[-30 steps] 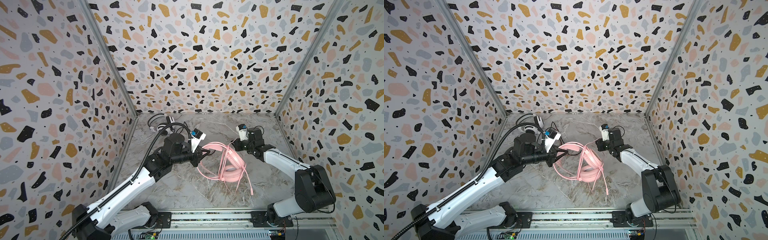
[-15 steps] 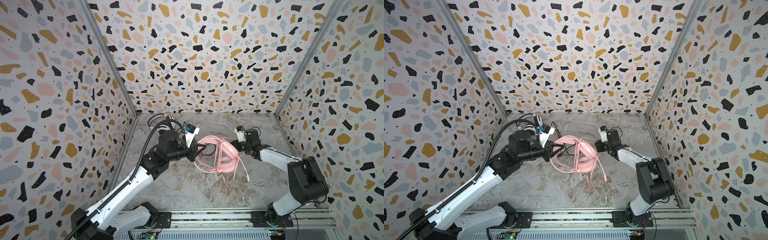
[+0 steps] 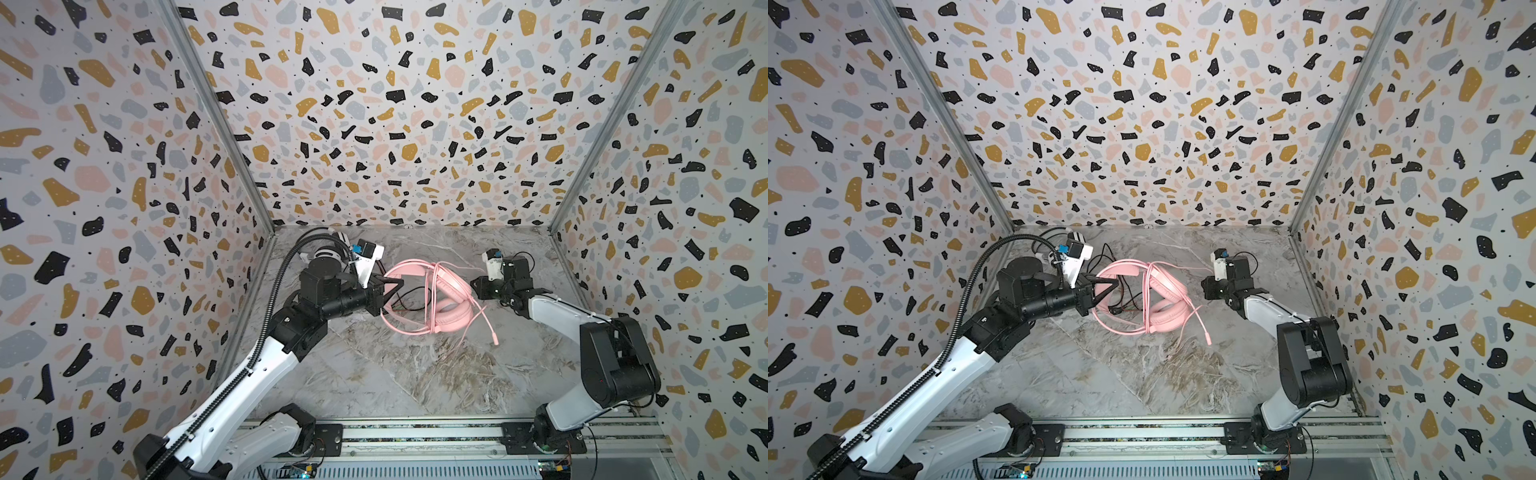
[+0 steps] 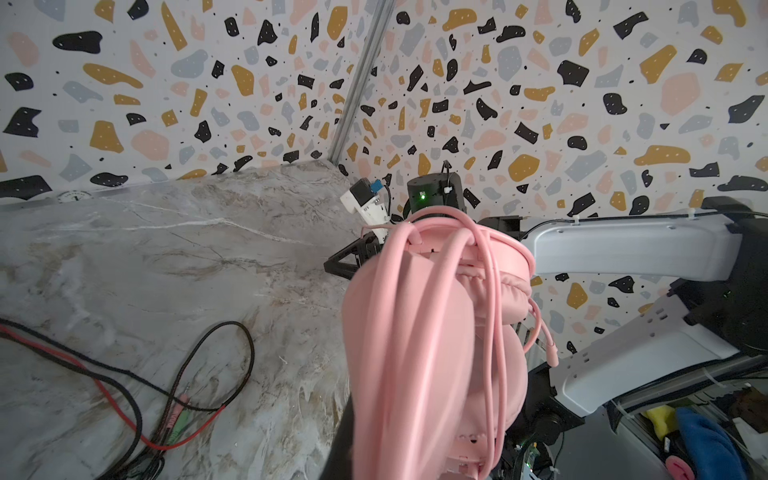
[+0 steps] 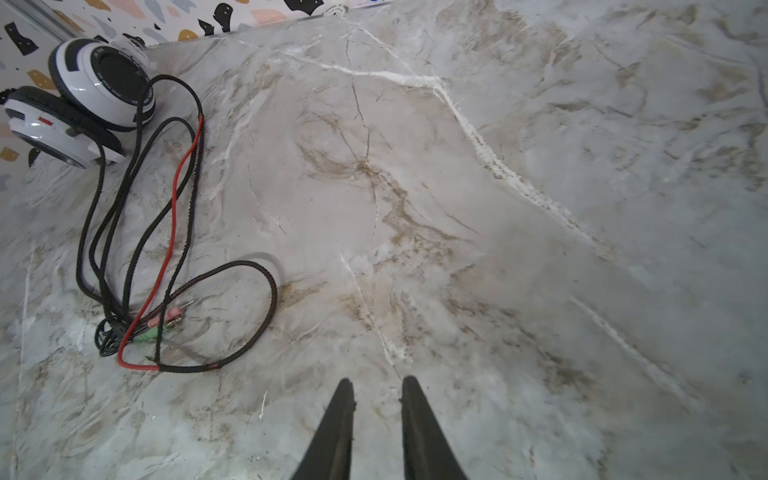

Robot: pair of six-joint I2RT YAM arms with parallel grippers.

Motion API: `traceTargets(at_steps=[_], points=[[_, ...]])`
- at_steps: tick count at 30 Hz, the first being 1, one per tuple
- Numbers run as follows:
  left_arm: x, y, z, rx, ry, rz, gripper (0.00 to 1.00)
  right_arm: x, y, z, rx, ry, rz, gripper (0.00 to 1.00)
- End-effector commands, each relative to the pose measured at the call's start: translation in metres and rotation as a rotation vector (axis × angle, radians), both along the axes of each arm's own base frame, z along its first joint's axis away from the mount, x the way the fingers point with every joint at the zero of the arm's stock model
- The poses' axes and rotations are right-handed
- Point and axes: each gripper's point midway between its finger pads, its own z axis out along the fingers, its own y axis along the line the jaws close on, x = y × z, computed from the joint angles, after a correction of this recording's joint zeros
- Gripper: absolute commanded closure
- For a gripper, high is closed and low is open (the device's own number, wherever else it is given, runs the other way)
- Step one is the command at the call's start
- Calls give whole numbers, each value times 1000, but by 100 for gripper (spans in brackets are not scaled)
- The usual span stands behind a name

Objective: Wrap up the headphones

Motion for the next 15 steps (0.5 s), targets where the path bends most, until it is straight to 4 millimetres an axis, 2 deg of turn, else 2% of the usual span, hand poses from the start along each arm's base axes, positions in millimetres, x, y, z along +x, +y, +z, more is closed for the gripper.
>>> traceTargets(at_steps=[1, 6, 15], points=[[-7, 6, 76, -160, -190, -12, 100, -5, -5, 8, 5, -19, -6, 77], [1, 16, 90, -243, -171, 12, 100, -7, -8, 6, 10, -16, -11, 77], [2, 24, 109, -303, -187, 7, 100, -9, -11, 1, 12, -9, -16, 77]])
